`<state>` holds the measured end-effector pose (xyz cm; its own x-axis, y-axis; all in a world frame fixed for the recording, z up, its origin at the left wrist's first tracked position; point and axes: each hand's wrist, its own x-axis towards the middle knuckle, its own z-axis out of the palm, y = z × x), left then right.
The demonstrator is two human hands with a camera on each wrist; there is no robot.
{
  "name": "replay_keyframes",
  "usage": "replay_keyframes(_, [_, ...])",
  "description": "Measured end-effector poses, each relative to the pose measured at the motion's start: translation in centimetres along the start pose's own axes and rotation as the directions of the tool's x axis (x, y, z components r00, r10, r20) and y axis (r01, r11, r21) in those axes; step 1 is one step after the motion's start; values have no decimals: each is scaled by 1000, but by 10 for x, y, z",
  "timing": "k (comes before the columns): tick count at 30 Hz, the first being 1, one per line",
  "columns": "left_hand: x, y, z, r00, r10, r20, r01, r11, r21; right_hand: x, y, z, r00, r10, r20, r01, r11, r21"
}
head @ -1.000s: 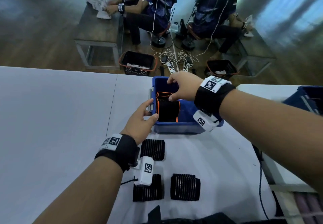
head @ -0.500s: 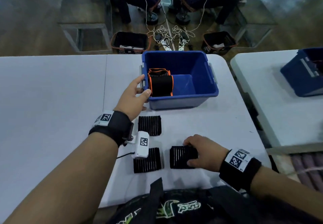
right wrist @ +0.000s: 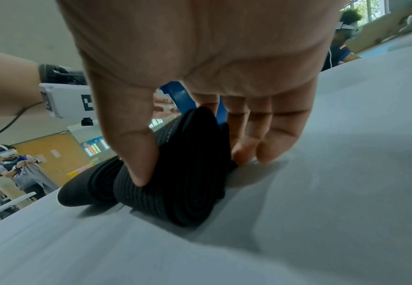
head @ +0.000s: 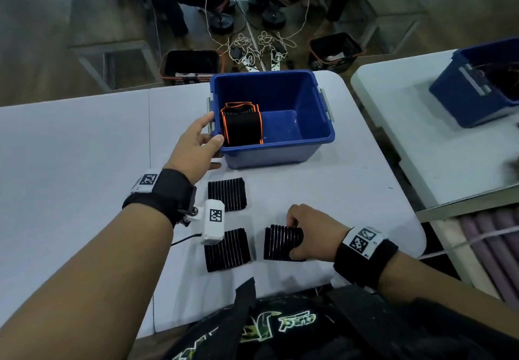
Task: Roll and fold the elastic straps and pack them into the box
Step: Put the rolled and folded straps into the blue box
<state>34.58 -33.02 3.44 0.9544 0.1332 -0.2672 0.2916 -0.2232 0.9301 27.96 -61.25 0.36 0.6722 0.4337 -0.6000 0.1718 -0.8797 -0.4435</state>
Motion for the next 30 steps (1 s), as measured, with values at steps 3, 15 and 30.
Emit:
replay_keyframes(3, [0,4,4,1000,0,12,0,1000,9,-2,0,9,999,20,28,-22,996,81])
replay_keyframes(15, [0,13,26,994,10,112,-18,997,76,-50,6,-59,989,17,-148,48,906,420])
replay_keyframes(30, [-29,2,45,989,18,150,-28,997,66,34,-19,-213,992,106,-62,-123,896,-427])
